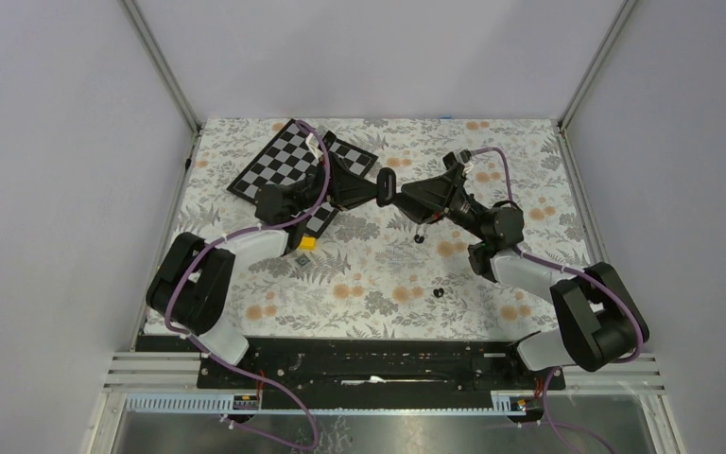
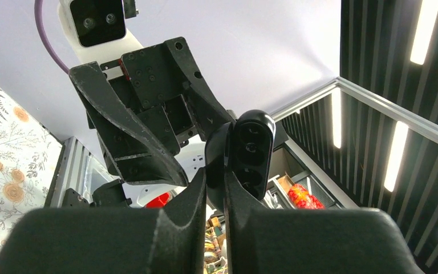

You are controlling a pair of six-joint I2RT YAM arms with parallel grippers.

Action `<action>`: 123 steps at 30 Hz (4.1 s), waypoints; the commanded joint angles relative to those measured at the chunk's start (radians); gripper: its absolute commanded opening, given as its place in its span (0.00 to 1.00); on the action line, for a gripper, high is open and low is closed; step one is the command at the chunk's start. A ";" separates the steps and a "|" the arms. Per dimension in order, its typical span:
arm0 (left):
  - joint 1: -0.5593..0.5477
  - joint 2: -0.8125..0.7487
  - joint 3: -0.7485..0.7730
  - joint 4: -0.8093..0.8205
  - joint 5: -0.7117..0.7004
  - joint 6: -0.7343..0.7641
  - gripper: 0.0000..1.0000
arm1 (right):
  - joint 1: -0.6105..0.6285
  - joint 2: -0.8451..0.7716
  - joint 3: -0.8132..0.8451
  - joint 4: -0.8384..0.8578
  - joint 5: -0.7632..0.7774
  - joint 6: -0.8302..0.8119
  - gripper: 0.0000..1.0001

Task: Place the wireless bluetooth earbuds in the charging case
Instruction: Adjust the charging case.

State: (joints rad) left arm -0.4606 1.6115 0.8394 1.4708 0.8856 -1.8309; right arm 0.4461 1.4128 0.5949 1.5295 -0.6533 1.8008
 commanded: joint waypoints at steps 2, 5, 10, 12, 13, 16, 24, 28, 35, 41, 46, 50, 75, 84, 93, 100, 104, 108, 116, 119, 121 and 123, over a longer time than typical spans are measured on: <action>0.008 0.012 0.000 0.135 -0.013 -0.005 0.11 | 0.008 0.006 0.005 0.157 -0.022 -0.011 0.68; 0.010 0.016 0.001 0.135 -0.009 -0.010 0.12 | 0.008 0.003 0.004 0.156 -0.022 -0.017 0.72; 0.013 0.020 -0.001 0.128 0.000 -0.013 0.11 | 0.006 -0.012 -0.006 0.142 -0.040 -0.047 0.77; 0.015 0.022 -0.007 0.125 0.003 -0.014 0.10 | 0.007 -0.025 -0.026 0.123 -0.043 -0.064 0.79; 0.016 0.022 -0.009 0.122 0.008 -0.014 0.08 | 0.006 -0.035 -0.035 0.106 -0.045 -0.078 0.79; 0.026 0.021 -0.013 0.119 0.017 -0.012 0.05 | 0.003 -0.089 -0.055 -0.059 -0.072 -0.165 0.80; 0.037 -0.089 0.026 -0.370 0.069 0.265 0.00 | -0.029 -0.394 0.018 -0.971 -0.060 -0.687 0.90; 0.034 -0.186 0.155 -1.051 -0.017 0.705 0.00 | -0.048 -0.472 0.086 -1.317 0.050 -0.891 0.92; -0.030 -0.213 0.390 -1.839 -0.363 1.140 0.00 | -0.052 -0.457 0.224 -1.967 0.495 -1.192 0.89; -0.139 -0.151 0.471 -2.129 -0.656 1.306 0.00 | 0.106 -0.377 0.233 -2.161 0.834 -1.194 0.87; -0.156 -0.144 0.459 -2.210 -0.742 1.368 0.00 | 0.251 -0.333 0.195 -2.198 0.953 -1.092 0.82; -0.170 -0.134 0.471 -2.283 -0.807 1.402 0.00 | 0.299 -0.362 0.143 -2.222 1.003 -1.005 0.71; -0.297 -0.128 0.556 -2.251 -0.845 1.347 0.00 | 0.353 -0.467 -0.082 -1.211 0.558 -0.874 0.90; -0.297 -0.140 0.567 -2.280 -0.838 1.348 0.00 | 0.353 -0.299 -0.090 -1.004 0.515 -0.824 0.84; -0.296 -0.141 0.578 -2.290 -0.842 1.354 0.00 | 0.354 -0.234 -0.090 -0.954 0.528 -0.812 0.68; -0.296 -0.145 0.574 -2.291 -0.839 1.355 0.00 | 0.353 -0.199 -0.093 -0.928 0.536 -0.803 0.61; -0.297 -0.151 0.572 -2.290 -0.840 1.353 0.00 | 0.353 -0.176 -0.087 -0.899 0.531 -0.804 0.55; -0.296 -0.153 0.565 -2.291 -0.832 1.352 0.00 | 0.352 -0.154 -0.111 -0.803 0.523 -0.773 0.54; -0.297 -0.160 0.558 -2.292 -0.826 1.351 0.00 | 0.350 -0.129 -0.124 -0.729 0.536 -0.752 0.48; -0.296 -0.163 0.554 -2.291 -0.823 1.351 0.00 | 0.347 -0.115 -0.124 -0.710 0.535 -0.745 0.45; -0.296 -0.163 0.552 -2.292 -0.824 1.351 0.00 | 0.347 -0.105 -0.120 -0.710 0.531 -0.744 0.43; -0.296 -0.164 0.553 -2.290 -0.827 1.351 0.00 | 0.346 -0.104 -0.121 -0.710 0.538 -0.740 0.38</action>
State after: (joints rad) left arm -0.7563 1.4853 1.3685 -0.8310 0.0429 -0.4789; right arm 0.7937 1.3010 0.4664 0.7319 -0.1226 1.0492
